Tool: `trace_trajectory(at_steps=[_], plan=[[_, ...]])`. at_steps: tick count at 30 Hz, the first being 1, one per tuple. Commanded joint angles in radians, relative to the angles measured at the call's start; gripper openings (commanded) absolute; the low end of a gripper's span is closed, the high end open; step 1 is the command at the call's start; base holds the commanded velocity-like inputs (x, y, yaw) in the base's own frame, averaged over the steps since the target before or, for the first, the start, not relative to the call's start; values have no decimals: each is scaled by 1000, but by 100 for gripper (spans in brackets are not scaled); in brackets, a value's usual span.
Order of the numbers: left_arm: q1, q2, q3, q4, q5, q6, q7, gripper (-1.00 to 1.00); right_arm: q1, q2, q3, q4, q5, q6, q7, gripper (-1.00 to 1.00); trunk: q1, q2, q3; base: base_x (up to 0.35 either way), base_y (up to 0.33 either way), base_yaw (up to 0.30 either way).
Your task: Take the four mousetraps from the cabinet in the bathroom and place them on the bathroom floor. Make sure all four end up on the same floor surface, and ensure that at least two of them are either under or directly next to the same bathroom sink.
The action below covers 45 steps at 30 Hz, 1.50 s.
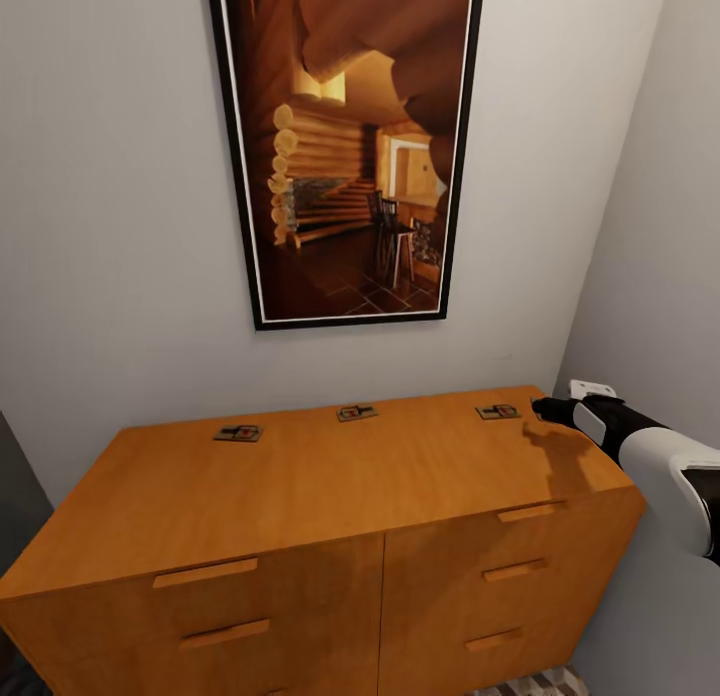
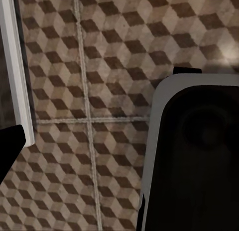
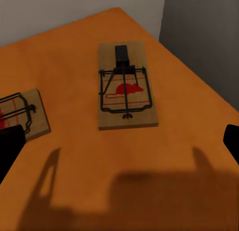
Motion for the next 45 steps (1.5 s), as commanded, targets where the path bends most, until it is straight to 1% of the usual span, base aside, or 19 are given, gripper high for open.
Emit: trace_trajectory(at_steps=[1, 14, 25, 45], plan=[[-2, 0, 2, 4, 1, -8, 0, 100, 0, -1, 8, -2, -9, 6, -1, 100, 0, -1, -2, 0, 0, 0], [-2, 0, 2, 4, 0, -8, 0, 100, 0, -1, 8, -2, -9, 6, -2, 100, 0, -1, -15, 32, 0, 0], [-2, 0, 2, 4, 0, -8, -1, 100, 0, -1, 8, -1, -9, 6, -2, 100, 0, -1, -17, 113, 0, 0], [-2, 0, 2, 4, 0, -8, -1, 100, 2, -4, 8, -1, -9, -1, 11, 100, 0, -1, -17, 6, 0, 0]])
